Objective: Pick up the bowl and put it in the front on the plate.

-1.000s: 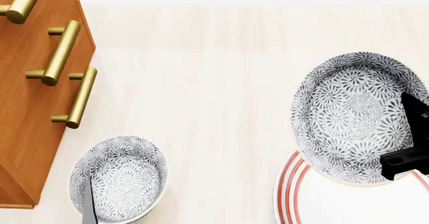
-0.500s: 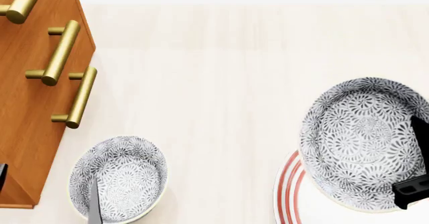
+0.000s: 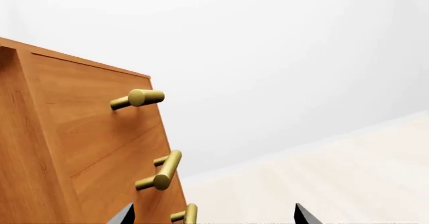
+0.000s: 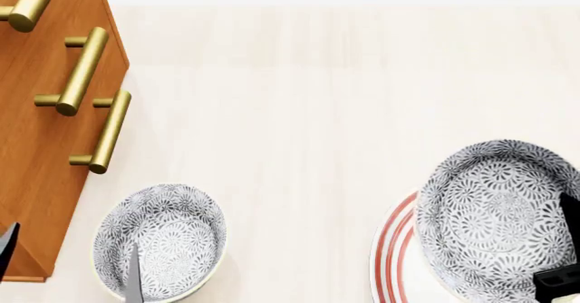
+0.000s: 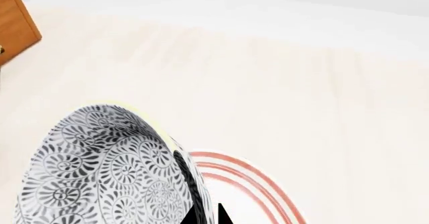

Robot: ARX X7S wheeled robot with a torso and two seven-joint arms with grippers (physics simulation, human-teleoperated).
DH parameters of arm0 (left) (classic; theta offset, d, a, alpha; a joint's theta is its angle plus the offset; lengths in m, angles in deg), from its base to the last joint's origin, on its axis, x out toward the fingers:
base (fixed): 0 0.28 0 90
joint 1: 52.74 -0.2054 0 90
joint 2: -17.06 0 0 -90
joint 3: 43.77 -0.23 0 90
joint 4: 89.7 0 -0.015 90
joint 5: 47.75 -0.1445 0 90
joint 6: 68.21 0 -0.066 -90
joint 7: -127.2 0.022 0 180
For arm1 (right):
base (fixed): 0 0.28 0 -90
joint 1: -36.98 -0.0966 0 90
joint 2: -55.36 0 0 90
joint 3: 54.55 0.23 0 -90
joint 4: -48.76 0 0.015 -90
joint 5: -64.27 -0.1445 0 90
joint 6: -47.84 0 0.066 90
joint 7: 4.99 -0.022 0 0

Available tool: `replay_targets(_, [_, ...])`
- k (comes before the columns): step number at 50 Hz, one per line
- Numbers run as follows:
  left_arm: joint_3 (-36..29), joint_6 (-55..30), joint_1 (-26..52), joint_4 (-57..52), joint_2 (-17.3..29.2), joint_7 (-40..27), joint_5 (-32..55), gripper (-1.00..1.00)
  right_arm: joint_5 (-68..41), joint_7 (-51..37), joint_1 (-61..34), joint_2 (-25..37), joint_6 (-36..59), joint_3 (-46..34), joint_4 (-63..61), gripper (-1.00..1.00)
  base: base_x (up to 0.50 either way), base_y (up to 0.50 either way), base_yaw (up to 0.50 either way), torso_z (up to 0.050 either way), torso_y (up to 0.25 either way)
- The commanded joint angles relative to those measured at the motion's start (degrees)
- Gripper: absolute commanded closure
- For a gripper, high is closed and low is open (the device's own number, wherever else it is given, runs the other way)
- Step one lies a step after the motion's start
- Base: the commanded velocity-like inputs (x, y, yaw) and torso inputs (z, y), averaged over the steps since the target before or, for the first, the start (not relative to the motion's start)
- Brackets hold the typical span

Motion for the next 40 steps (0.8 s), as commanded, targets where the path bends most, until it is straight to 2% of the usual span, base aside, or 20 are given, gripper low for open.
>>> replay_targets(1, [0.88, 0.83, -0.14, -0.07, -0.86, 1.11, -0.97, -1.00, 0.70, 0.90, -0.36, -1.63, -2.54, 0.19, 1.40, 1.00, 0.00, 0.00, 0.00, 0.000, 0.000])
replay_targets(11, [0.65, 0.53, -0.17, -0.36, -0.73, 1.11, -0.87, -1.00, 0.41, -0.13, 1.57, -3.20, -4.06, -0.69, 3.36, 1.00, 0.00, 0.00, 0.00, 0.000, 0.000])
replay_targets(24, [0.33, 0.58, 0.03, 0.21, -0.63, 1.14, -0.33, -1.00, -2.72, -2.47, 5.98, -8.78, -8.04, -2.07, 7.45, 1.00, 0.00, 0.00, 0.00, 0.000, 0.000])
replay_targets(40, [-0.13, 0.24, 0.27, 0.55, -0.58, 1.35, 0.35, -1.00, -3.06, -4.36, 6.15, -12.14, -5.81, -2.01, 10.24, 1.00, 0.00, 0.00, 0.00, 0.000, 0.001])
